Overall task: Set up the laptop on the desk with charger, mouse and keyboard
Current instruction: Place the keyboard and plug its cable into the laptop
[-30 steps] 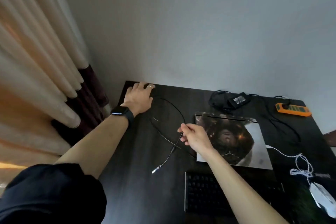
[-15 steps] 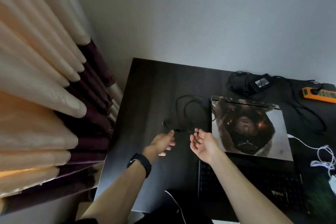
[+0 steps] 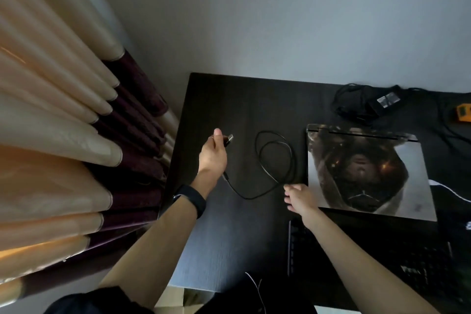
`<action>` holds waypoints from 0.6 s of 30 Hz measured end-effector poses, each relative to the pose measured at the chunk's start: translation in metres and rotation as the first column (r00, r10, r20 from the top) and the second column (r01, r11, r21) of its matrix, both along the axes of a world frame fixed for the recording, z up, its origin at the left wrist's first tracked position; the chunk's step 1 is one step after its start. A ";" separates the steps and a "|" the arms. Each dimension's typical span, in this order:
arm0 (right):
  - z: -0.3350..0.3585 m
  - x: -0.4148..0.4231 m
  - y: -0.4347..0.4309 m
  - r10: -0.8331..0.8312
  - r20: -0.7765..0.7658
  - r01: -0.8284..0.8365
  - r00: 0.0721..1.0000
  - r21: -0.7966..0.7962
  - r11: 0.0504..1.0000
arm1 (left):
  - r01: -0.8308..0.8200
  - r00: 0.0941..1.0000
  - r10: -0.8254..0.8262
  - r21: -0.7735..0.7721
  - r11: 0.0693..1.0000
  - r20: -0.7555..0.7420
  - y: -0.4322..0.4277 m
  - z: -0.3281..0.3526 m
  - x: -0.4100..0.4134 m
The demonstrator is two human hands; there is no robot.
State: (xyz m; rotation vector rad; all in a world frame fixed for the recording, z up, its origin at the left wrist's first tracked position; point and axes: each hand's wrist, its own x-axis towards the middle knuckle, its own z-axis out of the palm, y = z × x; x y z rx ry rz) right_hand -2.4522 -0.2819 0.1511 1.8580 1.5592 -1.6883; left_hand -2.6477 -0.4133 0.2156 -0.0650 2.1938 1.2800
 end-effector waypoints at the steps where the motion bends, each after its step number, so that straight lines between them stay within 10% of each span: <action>1: -0.005 -0.008 0.005 0.067 0.021 -0.068 0.998 0.071 0.995 | 0.019 0.999 -0.019 -0.005 1.000 -0.030 -0.003 0.003 -0.002; 6: -0.011 -0.049 0.006 0.292 0.134 -0.314 0.947 0.195 0.929 | 0.146 0.989 -0.146 0.005 0.989 0.004 -0.008 0.006 -0.008; 11: -0.019 -0.059 -0.028 0.202 -0.194 -0.211 0.960 -0.028 0.977 | 0.381 0.924 -0.380 -0.031 0.924 0.038 -0.005 -0.009 0.007; 18: -0.004 -0.001 -0.001 0.376 -0.014 -0.345 0.926 0.369 0.863 | 0.616 0.777 -0.626 -0.134 0.776 -0.060 0.021 -0.054 0.037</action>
